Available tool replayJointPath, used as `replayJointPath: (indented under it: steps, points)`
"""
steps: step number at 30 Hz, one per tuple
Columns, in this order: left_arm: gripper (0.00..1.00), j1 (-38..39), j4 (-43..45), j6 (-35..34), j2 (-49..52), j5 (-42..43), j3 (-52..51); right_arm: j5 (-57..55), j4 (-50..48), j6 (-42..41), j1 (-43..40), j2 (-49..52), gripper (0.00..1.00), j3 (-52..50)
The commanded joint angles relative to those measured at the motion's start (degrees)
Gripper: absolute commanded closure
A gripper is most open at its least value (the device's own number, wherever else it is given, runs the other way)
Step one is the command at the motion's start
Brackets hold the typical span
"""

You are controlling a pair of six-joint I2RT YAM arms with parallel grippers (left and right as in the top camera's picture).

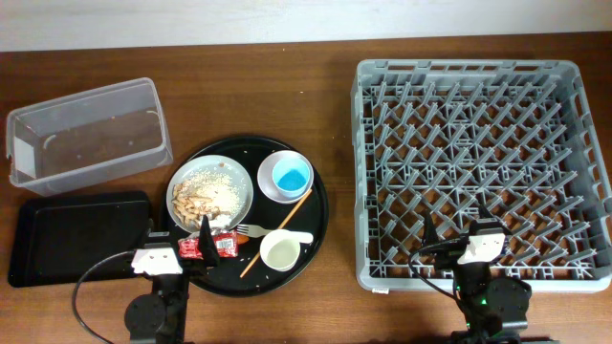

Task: Sort waste into correct bins and load items into the dishwasher rack

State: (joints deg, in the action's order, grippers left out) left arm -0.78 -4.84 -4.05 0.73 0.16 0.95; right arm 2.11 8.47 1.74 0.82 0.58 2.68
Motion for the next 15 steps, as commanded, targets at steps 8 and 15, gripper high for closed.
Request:
replayJointPath:
  steps: [8,15]
  points:
    - [0.01,0.24,0.07,0.7,-0.37,-0.37,-0.39,-0.66,-0.15,-0.26,0.42,-0.33,0.01,-0.57]
    - [0.01,0.24,0.02,0.68,-0.28,-0.35,-0.37,0.44,-0.33,-4.39,0.39,-0.26,0.01,-0.48]
